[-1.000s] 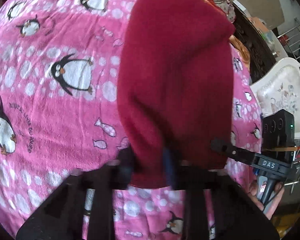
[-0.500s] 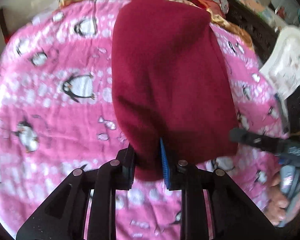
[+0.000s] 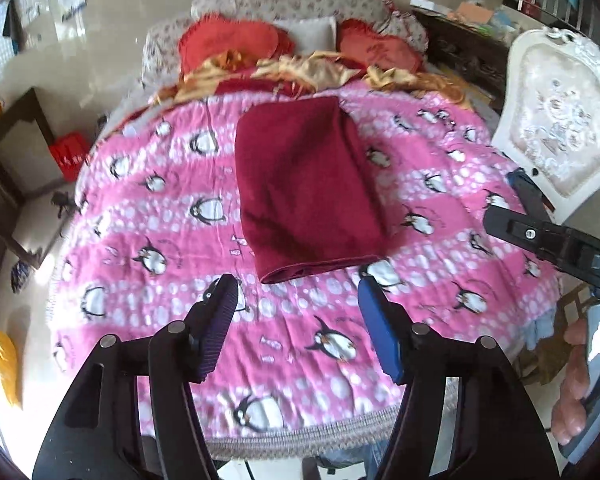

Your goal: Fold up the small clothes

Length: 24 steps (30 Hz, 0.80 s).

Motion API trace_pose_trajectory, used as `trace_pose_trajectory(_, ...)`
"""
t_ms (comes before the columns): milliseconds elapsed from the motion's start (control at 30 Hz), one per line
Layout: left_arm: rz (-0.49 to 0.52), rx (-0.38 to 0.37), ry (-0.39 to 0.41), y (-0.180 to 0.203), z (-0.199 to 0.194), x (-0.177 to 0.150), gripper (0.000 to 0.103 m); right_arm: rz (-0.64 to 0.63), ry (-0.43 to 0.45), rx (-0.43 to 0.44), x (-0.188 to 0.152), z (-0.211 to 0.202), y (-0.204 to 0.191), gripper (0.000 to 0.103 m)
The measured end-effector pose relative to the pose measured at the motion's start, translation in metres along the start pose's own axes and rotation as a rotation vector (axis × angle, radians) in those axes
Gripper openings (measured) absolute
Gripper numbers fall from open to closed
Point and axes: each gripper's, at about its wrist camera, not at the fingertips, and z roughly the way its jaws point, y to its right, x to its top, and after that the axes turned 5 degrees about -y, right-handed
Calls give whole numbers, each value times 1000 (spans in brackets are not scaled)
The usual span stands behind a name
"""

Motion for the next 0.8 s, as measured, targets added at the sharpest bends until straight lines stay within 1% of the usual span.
trace_pose_trajectory(33,9,8,12,2,-10,-2,63,0,5,-8,-2,-6,-3,83)
trace_pose_trajectory(100,12,7,26,3,-24,-6,63,3,22,9,-10,-20,-8,83)
trace_pose_trajectory(200,2,10,38,3,-40,-9,63,-15,40,-1,-16,-35,-19,85)
trace_pose_trajectory(300,-10,3,58,1,-49,-10,63,-90,62,-69,-24,-51,-37,85)
trace_pose_trajectory(367,-1,0,75,0,-57,-11,63,-109,75,-96,-26,-57,-45,85)
trace_pose_trajectory(400,4,1,74,0,-58,-11,63,-111,79,-99,-27,-61,-49,85)
trace_pose_trajectory(467,13,-19,61,-2,-60,-11,63,-110,79,-95,-28,-65,-54,85)
trace_pose_trajectory(567,0,-17,52,-5,-59,-10,63,-108,87,-111,-26,-66,-57,85)
trace_pose_trajectory(633,-3,-29,48,-8,-59,-9,63,-102,87,-124,-25,-66,-57,85)
trace_pose_trajectory(800,-5,-31,37,-11,-52,-7,63,-85,67,-114,-20,-60,-55,85)
